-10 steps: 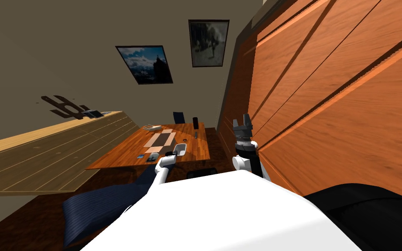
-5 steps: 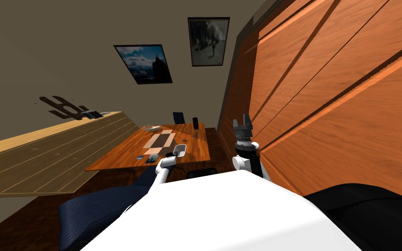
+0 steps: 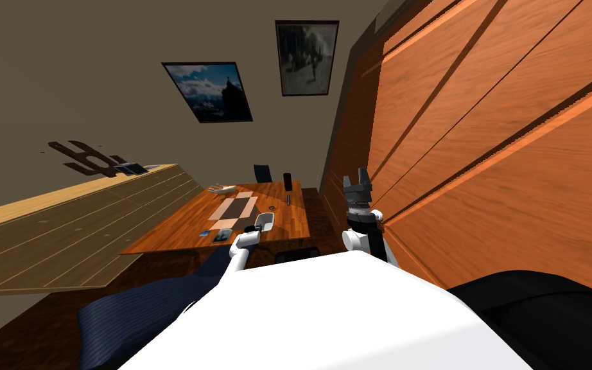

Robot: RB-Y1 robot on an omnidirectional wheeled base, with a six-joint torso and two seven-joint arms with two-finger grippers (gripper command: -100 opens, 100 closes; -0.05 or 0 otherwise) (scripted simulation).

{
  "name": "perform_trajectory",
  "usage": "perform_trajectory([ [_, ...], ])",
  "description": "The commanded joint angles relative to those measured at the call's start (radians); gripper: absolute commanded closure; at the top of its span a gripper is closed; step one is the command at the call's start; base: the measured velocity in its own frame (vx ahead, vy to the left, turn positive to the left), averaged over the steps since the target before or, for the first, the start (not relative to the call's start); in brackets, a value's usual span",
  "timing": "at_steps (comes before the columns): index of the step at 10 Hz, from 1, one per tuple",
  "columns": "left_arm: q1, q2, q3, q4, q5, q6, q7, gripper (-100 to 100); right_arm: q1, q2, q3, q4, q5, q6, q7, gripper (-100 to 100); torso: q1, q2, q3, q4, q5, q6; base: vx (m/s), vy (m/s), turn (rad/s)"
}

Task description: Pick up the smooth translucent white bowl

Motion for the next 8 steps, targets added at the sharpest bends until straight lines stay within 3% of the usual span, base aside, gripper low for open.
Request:
perform_trajectory([
  [1, 0.0, 0.0, 0.0, 0.0, 0.0, 0.0, 0.0, 100, 0.0, 0.0, 0.0, 0.0, 0.0, 0.0, 0.0, 0, 0.0, 0.0, 0.0, 0.0, 0.0, 0.0, 0.0, 0.0, 0.0],
  [2, 0.0, 0.0, 0.0, 0.0, 0.0, 0.0, 0.001, 100, 0.0, 0.0, 0.0, 0.0, 0.0, 0.0, 0.0, 0, 0.0, 0.001, 0.001, 0.0, 0.0, 0.0, 0.0, 0.0, 0.0],
  [3, 0.001, -0.001, 0.001, 0.001, 0.001, 0.001, 0.001, 0, 0.0, 0.0, 0.0, 0.0, 0.0, 0.0, 0.0, 0, -0.001, 0.001, 0.001, 0.001, -0.001, 0.001, 0.0, 0.0, 0.0],
  [4, 0.0, 0.0, 0.006, -0.035, 0.003, 0.031, 0.001, 100, 0.0, 0.0, 0.0, 0.0, 0.0, 0.0, 0.0, 0, 0.0, 0.001, 0.001, 0.001, -0.001, 0.001, -0.035, -0.016, 0.025],
  [6, 0.002, 0.001, 0.008, -0.071, 0.007, 0.067, -0.004, 100, 0.0, 0.0, 0.0, 0.0, 0.0, 0.0, 0.0, 0, -0.002, 0.005, 0.004, 0.002, -0.002, 0.001, -0.07, -0.013, 0.013],
  [7, 0.005, -0.002, 0.007, -0.06, 0.004, 0.052, -0.001, 100, 0.0, 0.0, 0.0, 0.0, 0.0, 0.0, 0.0, 0, -0.002, 0.007, 0.005, 0.003, -0.002, 0.001, -0.032, -0.005, 0.002],
  [8, 0.005, -0.002, 0.008, -0.061, 0.003, 0.056, 0.0, 0, 0.0, 0.0, 0.0, 0.0, 0.0, 0.0, 0.0, 0, -0.002, 0.005, 0.004, 0.003, -0.003, 0.001, -0.006, -0.001, 0.002],
])
